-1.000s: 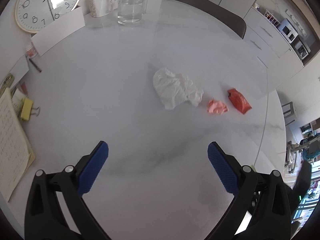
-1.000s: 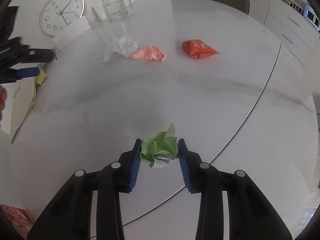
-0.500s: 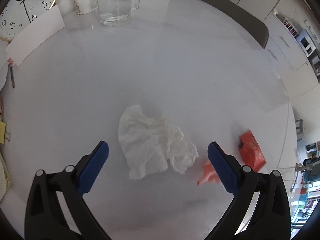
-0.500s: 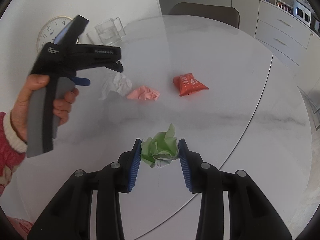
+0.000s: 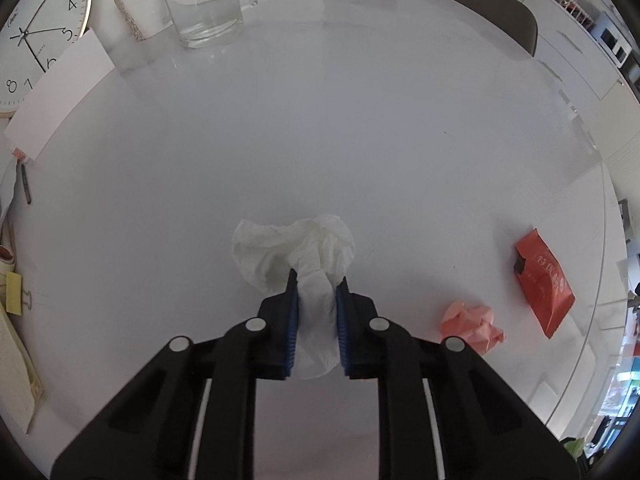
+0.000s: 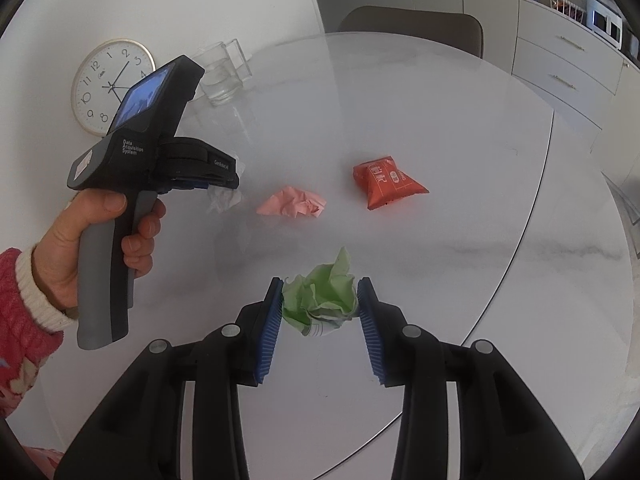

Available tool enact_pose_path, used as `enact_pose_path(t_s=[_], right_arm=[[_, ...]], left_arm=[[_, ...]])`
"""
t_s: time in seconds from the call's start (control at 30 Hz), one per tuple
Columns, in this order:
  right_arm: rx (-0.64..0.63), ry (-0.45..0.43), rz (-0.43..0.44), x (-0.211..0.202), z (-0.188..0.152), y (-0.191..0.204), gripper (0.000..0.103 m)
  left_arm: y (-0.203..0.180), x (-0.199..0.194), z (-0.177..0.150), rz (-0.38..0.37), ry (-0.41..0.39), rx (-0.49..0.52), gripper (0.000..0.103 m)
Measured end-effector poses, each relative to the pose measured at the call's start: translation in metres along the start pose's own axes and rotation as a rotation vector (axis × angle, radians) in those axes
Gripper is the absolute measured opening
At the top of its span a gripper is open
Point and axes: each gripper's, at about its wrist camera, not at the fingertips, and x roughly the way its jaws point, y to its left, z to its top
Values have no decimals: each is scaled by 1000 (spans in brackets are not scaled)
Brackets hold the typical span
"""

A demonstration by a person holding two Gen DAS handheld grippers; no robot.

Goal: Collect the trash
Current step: 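Carry both items over the wastebasket and open both tools to drop them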

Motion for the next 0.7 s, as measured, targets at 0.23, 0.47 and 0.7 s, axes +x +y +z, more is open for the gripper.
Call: enact_pose_path(t_s=[0.23,0.47,0.7], right_arm=[[14,-28,-5,-24,-3,4,39],[7,-61,-26,-63,-17,12,39],[34,-92,-35,-101,-49,17,39]], left_arm=[[15,-45,-16,-23,-56,-11,14],[34,-112,-50,-94,-133,22,14],[62,-171,-101,-191,-171,65,14]])
